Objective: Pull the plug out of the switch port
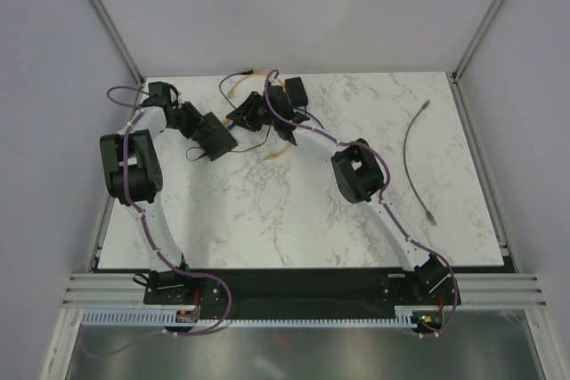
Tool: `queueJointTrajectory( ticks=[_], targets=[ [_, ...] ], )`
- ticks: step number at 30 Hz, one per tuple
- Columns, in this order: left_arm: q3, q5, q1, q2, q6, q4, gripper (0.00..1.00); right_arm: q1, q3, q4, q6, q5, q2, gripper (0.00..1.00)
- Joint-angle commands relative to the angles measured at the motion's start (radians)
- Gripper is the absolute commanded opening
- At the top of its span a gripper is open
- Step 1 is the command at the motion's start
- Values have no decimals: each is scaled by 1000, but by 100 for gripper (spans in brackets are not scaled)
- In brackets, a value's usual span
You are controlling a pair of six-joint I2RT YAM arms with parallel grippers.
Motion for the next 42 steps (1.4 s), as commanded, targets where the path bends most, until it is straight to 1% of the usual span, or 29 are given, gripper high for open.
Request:
queueJointTrajectory(
  ticks=[1,5,18,29,39,42],
  targets=[
    [31,29,3,16,-25,9,36,3,20,55,25,11,19,45],
    [21,24,3,20,-24,10,36,8,-36,67,32,8,6,44],
    [0,26,3,11,-8,9,36,14,-36,58,52,30,54,45],
    [-15,26,3,4,-1,9,35,23,38,40,98,45,127,46],
    [-29,24,3,-3,2,9,35,26,53,38,156,69,169,46],
    [-32,23,3,2,4,9,35,26,58,37,174,68,180,44]
  ],
)
